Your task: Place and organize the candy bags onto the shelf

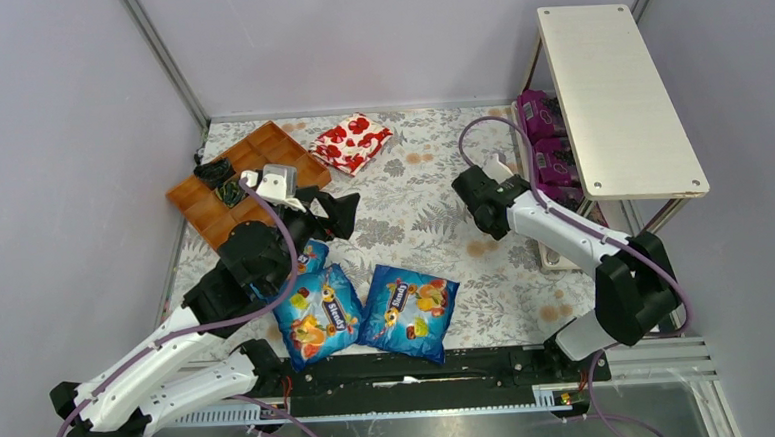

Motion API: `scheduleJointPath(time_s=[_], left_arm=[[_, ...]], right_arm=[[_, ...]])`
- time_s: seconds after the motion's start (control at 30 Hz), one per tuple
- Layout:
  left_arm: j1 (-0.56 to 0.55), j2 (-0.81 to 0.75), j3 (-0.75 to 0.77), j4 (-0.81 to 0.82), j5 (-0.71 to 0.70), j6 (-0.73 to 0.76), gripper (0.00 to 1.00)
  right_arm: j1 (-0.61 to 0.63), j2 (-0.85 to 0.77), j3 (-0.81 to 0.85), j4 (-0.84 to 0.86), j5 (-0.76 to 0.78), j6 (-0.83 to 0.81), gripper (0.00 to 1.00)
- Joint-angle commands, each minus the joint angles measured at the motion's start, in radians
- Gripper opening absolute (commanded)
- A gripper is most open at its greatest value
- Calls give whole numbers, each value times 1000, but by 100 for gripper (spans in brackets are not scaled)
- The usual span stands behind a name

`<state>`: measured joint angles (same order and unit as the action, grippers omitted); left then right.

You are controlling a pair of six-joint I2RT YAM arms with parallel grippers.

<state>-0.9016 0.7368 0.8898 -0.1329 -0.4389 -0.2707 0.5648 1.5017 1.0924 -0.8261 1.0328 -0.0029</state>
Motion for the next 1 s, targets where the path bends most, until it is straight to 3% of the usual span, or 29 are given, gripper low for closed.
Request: scheduleJointPath(time_s=[0.0,0.4,0.57,0.97], left_arm=[[-1,-1,11,31,12,-11,88],[-1,-9,11,30,14,-12,88],[-2,-9,11,30,14,-12,88],[-2,-5,11,28,15,-13,88]], right_arm=[[-15,-15,-35,13,90,7,21],[-100,62,-6,-42,104,76,19],[-115,49,-20,15,87,31,20],[-139,176,94,-49,83,136,21]])
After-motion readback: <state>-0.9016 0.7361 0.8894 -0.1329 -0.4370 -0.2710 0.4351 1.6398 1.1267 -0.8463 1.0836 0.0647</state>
